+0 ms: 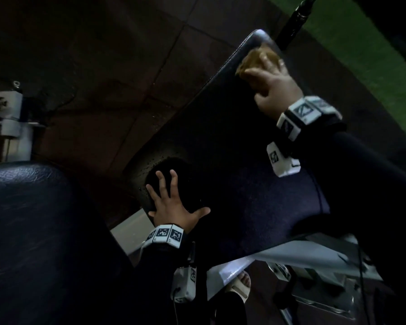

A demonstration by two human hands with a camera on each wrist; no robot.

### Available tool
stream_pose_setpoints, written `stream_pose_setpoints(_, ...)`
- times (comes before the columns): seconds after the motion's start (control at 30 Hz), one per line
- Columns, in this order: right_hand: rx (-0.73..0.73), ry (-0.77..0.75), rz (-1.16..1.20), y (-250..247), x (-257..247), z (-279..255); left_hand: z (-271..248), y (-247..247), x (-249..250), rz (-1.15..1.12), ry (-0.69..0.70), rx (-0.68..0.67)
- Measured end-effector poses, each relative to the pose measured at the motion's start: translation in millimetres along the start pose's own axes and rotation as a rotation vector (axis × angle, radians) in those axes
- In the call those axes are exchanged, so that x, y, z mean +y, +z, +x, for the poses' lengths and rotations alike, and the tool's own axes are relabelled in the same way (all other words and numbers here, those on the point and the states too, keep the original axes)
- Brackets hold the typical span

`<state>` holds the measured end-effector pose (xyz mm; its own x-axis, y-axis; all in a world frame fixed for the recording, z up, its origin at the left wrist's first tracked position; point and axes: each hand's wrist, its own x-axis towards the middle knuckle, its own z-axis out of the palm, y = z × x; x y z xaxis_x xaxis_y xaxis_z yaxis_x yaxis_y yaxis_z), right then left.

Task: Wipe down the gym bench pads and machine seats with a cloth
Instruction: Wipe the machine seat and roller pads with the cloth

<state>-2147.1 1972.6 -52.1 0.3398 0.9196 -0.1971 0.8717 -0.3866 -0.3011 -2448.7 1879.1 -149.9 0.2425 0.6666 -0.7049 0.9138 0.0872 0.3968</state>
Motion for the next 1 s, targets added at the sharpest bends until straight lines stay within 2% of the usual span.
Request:
stream_pose_setpoints(0.2,-0.124,-0.144,0.118,35.9,-0.9,-109.1,1.3,2.2,-2.4,0.004,-0.002,0.021)
stream_pose_setpoints(0.3,-0.202,-0.14,0.154,58.1,-4.4,-172.1,1.6,2.8,-1.8,0.0,-0.008,0.034)
stream_pose_setpoints(0.4,-0.27,-0.131,0.124,79.4,-5.2,-230.3,-0.7,3.3,0.0,-0.003,-0.013,0.059)
stream_pose_setpoints(0.47,-0.362,-0.133,0.032,91.3,-3.7,-260.7,-5.5,5.4,1.9,-0.006,-0.014,0.09)
stream_pose_setpoints(0.53,-0.381,-0.112,-0.058,98.7,-0.1,-280.1,-12.6,11.1,6.3,-0.003,-0.015,0.151)
stream_pose_setpoints(0.7,-0.2,0.06,-0.187,87.1,16.8,-280.1,-45.4,41.3,36.5,-0.085,-0.036,0.297)
stream_pose_setpoints(0.83,-0.092,0.208,-0.241,71.2,38.4,-254.4,-83.1,77.9,69.4,-0.19,0.087,0.386)
stream_pose_setpoints(0.9,-0.077,0.246,-0.231,65.0,49.0,-242.9,-95.2,95.0,83.7,-0.166,0.181,0.361)
stream_pose_setpoints(1.0,-0.147,0.275,-0.193,65.1,62.6,-235.4,-96.1,109.6,96.9,-0.075,0.317,0.29)
